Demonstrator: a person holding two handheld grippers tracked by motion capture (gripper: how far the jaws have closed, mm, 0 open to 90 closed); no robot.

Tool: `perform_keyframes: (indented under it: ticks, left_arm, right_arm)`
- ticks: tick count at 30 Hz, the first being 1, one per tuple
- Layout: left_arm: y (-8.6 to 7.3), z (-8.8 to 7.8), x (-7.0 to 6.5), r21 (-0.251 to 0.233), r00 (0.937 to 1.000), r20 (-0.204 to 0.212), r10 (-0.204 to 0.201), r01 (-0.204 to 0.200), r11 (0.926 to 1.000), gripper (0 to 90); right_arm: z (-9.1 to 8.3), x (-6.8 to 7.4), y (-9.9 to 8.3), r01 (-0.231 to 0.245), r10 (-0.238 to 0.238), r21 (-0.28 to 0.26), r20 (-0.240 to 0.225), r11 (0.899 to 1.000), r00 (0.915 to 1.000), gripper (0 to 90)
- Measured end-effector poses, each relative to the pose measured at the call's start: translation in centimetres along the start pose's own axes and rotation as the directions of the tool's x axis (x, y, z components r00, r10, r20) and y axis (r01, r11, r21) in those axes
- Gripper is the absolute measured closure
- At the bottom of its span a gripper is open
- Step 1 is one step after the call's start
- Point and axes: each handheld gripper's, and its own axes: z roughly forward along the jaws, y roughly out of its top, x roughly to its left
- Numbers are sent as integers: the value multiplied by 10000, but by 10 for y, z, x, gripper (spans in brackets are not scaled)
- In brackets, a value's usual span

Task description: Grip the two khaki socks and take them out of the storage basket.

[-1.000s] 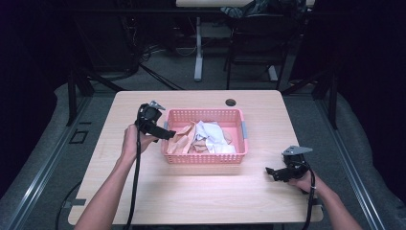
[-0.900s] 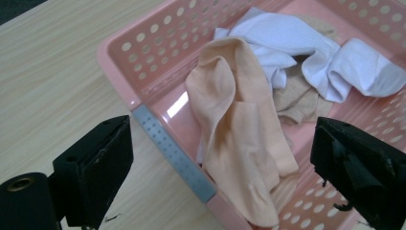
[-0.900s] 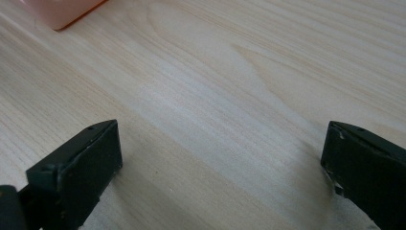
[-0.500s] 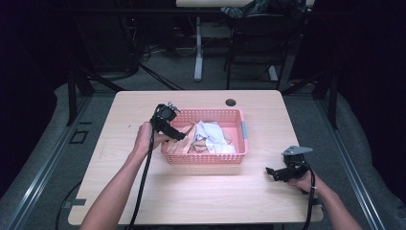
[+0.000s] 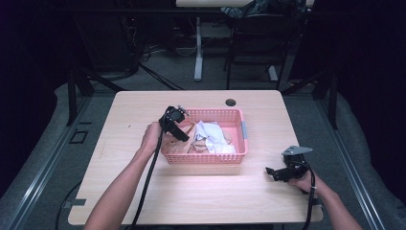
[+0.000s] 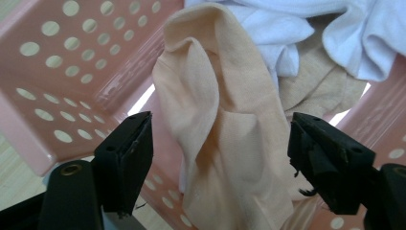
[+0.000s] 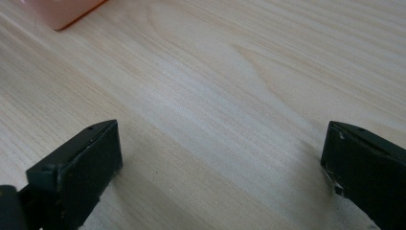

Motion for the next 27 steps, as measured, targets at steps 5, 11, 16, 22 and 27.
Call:
perform_keyframes:
  ticks: [5,11,16,22,27]
  left_arm:
    - [3,6,-2,191,9999,2,127,-127,9997,325]
    - [4,14,0,655,9996,-190,207,-194,9977,417]
    - [6,17,-2,955,9989,-439,150,-108,9954,535]
    - [8,17,-3,1168,9960,-885,134,-30,9931,771]
    - [7,11,-2,1029,9955,-937,132,-35,9947,811]
  right_arm:
    - [0,0,0,2,-2,-1,-8,10000,10000,0]
    - [0,0,0,5,-5,-3,-9,10000,10000,0]
    - [0,0,0,6,-6,3,-6,10000,10000,0]
    - [0,0,0,6,-6,-2,-15,10000,10000,0]
    - [0,0,0,14,-14,3,-18,10000,10000,0]
